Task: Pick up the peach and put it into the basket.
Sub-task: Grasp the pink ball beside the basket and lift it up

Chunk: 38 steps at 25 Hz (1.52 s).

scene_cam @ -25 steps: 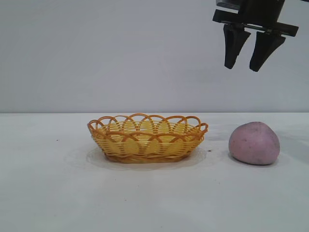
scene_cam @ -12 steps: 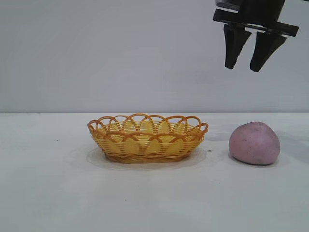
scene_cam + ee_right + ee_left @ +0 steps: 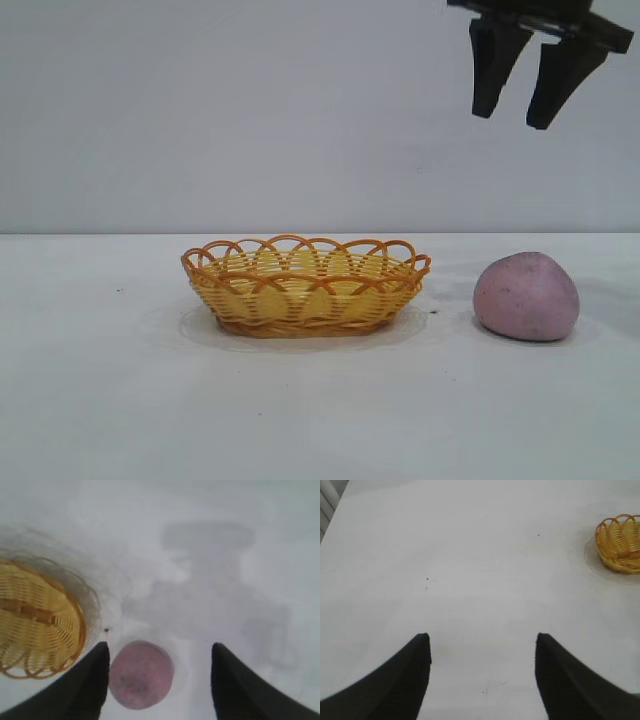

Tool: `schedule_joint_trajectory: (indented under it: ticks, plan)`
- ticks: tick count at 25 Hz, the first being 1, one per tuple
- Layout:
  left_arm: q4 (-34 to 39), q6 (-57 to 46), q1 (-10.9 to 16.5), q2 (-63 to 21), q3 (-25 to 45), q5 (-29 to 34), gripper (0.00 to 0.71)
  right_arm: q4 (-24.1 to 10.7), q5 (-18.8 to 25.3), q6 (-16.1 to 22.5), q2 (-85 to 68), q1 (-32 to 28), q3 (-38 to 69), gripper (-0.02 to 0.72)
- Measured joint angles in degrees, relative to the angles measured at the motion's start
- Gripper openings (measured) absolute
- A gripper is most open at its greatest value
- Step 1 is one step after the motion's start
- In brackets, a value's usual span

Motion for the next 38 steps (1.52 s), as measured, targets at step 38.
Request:
schedule_joint_trajectory:
  ticks: [38]
  plan:
    - [0.0, 0.0, 0.0, 0.0, 0.0, -0.1, 0.397, -1.0, -4.0, 0.4, 7.1, 4.7, 14.1, 0.192]
